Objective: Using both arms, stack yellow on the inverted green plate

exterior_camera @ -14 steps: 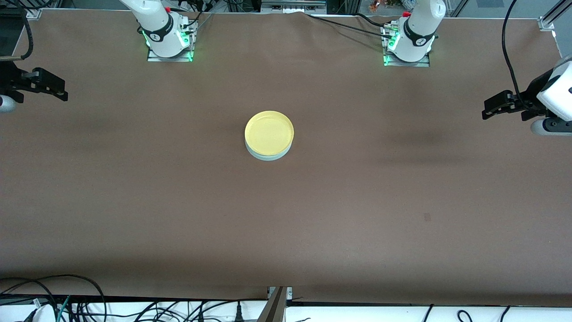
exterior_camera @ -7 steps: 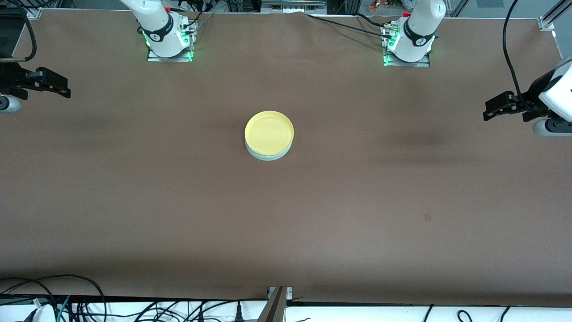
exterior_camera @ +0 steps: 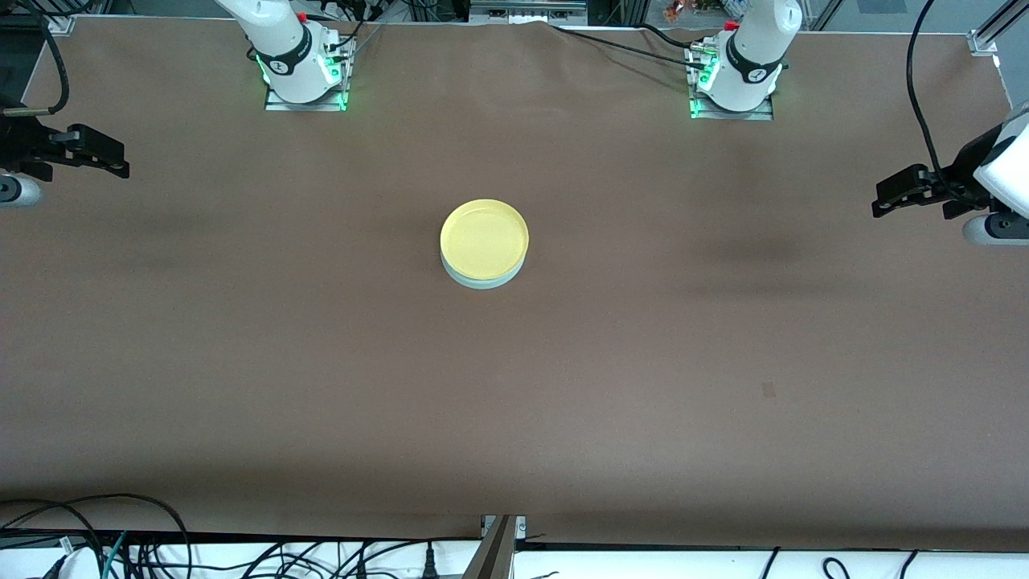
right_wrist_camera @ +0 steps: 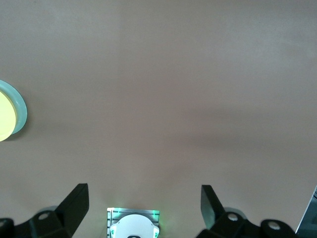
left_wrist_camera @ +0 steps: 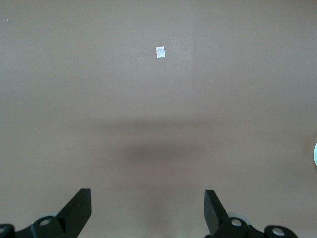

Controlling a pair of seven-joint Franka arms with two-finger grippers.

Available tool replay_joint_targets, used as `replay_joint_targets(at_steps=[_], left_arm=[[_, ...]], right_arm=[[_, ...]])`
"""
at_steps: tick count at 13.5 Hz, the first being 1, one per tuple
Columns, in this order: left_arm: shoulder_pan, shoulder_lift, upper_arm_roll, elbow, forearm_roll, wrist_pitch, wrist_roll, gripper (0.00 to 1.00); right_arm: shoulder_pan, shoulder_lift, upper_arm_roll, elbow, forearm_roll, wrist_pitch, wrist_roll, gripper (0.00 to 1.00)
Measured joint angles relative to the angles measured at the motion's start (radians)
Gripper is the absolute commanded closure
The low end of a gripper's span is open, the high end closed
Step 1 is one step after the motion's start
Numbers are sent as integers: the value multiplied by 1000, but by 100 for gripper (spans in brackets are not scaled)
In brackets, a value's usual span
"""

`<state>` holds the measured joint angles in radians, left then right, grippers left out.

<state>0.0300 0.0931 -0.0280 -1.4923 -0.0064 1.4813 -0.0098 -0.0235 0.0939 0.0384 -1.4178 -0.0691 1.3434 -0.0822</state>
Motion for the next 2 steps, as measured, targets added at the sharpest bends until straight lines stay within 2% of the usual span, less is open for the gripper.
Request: replay_joint_targets(at_steps=[2], left_arm=[[0, 0, 0, 0, 0, 0, 0, 0]], right_arm=[[0, 0, 0, 0, 0, 0, 0, 0]])
